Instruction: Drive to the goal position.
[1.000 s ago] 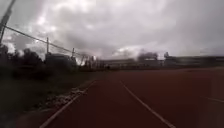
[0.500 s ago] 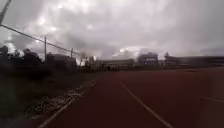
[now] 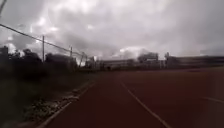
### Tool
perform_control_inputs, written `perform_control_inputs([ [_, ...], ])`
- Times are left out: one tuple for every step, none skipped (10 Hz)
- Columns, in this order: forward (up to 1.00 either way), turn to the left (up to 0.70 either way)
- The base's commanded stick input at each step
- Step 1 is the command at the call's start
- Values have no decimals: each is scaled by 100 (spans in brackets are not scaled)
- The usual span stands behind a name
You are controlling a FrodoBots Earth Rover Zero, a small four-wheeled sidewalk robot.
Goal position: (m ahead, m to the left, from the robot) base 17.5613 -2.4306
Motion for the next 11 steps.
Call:
perform_control_inputs([
  [50,0],
  [50,0],
  [50,0],
  [50,0],
  [50,0],
  [50,0],
  [50,0],
  [50,0],
  [50,0],
  [50,0],
  [50,0],
])
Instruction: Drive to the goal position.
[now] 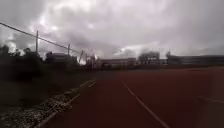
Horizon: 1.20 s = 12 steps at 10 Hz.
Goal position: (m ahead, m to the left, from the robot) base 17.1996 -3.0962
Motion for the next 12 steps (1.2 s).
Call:
perform_control_inputs([
  [50,0],
  [50,-25],
  [50,-50],
  [50,-50],
  [50,-50],
  [50,-50],
  [50,-50],
  [50,-50],
  [50,-50],
  [50,-49],
  [50,-19],
  [50,0],
])
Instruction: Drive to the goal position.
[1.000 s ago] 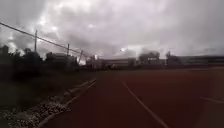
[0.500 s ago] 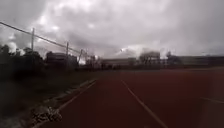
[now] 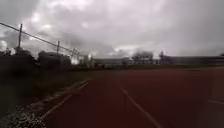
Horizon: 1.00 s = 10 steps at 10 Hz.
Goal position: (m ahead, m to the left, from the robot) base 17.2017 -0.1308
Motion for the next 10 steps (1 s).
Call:
perform_control_inputs([
  [50,0],
  [50,0],
  [50,0],
  [50,0],
  [50,0],
  [50,0],
  [50,0],
  [50,0],
  [50,0],
  [50,0],
])
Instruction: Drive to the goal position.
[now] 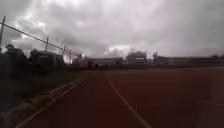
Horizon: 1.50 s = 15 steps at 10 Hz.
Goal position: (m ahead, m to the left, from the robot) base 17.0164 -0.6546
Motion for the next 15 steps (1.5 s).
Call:
perform_control_inputs([
  [50,0],
  [50,0],
  [50,0],
  [50,0],
  [50,0],
  [50,0],
  [50,0],
  [50,0],
  [50,0],
  [50,0],
  [50,0],
  [50,0],
  [50,0],
  [50,0],
  [50,0],
])
